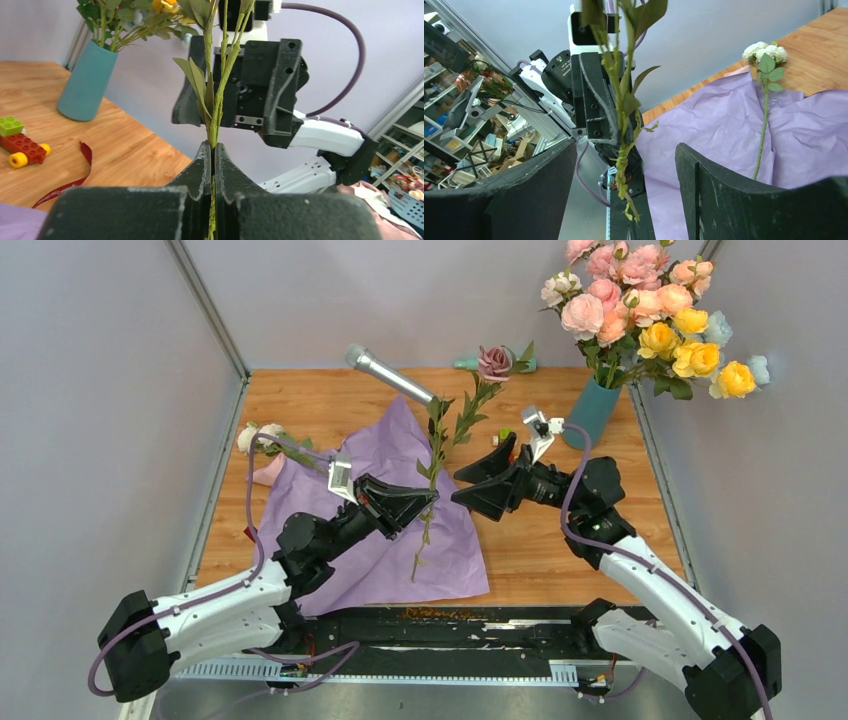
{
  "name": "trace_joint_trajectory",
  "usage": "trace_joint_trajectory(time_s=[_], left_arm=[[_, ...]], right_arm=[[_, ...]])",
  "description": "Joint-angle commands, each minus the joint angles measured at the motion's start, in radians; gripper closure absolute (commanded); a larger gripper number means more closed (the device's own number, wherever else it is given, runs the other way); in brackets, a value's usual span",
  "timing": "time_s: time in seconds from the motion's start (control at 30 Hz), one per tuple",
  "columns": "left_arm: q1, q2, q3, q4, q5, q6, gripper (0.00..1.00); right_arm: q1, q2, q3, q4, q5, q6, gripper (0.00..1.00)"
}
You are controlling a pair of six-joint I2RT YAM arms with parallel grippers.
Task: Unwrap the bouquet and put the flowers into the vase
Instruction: Pick up the fake flower from the wrapping paper.
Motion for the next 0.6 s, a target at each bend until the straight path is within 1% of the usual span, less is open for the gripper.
trace_joint_trajectory(time_s=[0.0, 0.13, 0.23, 0.53, 0.57], left_arm=[[-0.036, 0.004, -0.003, 0.092, -0.033, -0.011, 1.00], [-0.046, 0.022, -0.004, 0.100, -0.019, -0.022, 1.00], [-0.048, 0.039, -0.002, 0.116, -0.007, -0.038, 1.00], [-0.056, 0.079, -0.005, 0.142, 0.009, -0.064, 1.00], [-0.057, 0.081, -0.005, 0.142, 0.012, -0.064, 1.00]], right_arm=[[0.048, 0.033, 0.010, 0.131, 0.045, 0.054, 0.28], [0.089, 0.055, 0.038, 0.112, 0.072, 0.030, 0.30], [0.105, 0.071, 0.049, 0.110, 0.095, 0.025, 0.35], [0.114, 0.090, 0.043, 0.155, 0.133, 0.051, 0.60], [0.115, 0.090, 0.043, 0.155, 0.134, 0.051, 0.62]])
